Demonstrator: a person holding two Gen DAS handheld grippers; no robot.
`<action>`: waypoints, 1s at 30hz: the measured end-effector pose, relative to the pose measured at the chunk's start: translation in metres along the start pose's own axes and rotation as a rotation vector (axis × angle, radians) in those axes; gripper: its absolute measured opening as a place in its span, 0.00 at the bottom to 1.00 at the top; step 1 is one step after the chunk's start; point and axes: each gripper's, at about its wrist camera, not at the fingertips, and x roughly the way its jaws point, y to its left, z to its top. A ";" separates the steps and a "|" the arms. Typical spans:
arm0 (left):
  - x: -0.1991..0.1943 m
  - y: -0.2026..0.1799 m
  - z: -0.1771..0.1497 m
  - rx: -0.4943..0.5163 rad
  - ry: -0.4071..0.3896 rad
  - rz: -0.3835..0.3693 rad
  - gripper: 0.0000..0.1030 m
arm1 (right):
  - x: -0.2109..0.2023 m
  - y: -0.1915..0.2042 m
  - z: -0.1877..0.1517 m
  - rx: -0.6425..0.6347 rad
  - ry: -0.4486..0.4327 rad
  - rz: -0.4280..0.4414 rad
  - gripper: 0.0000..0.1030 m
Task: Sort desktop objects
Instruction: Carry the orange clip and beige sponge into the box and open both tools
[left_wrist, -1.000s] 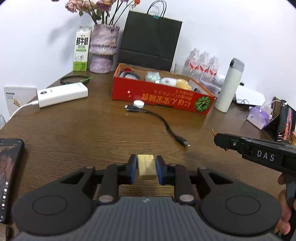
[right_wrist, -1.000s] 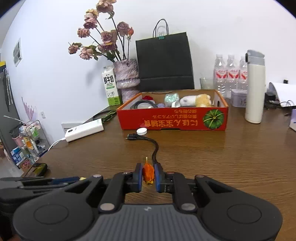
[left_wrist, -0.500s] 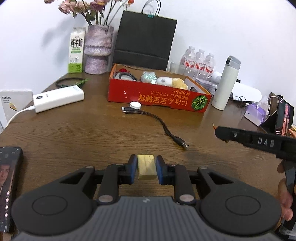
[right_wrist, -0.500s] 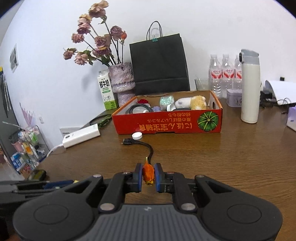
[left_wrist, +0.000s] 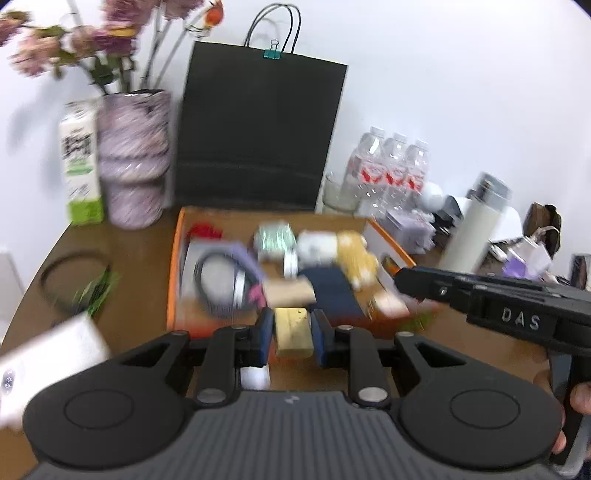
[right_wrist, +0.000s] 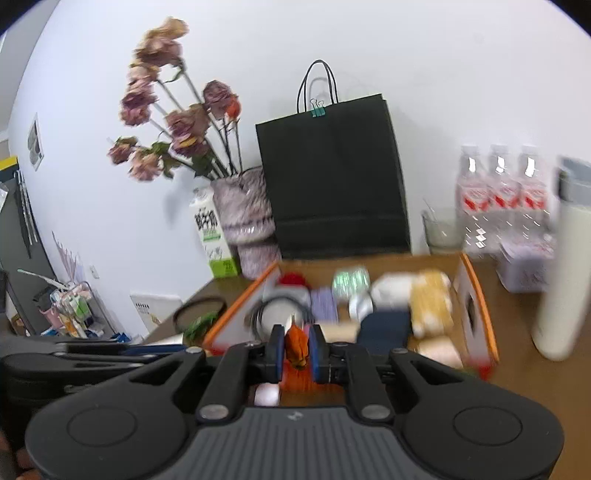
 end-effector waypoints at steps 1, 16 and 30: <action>0.016 0.003 0.012 0.006 0.017 -0.003 0.22 | 0.015 -0.007 0.012 0.017 0.016 0.007 0.12; 0.158 0.070 0.086 -0.089 0.151 0.049 0.41 | 0.219 -0.079 0.050 0.270 0.301 -0.055 0.26; -0.053 0.012 -0.048 -0.104 -0.050 0.181 0.79 | 0.025 0.012 -0.009 -0.043 0.147 -0.050 0.59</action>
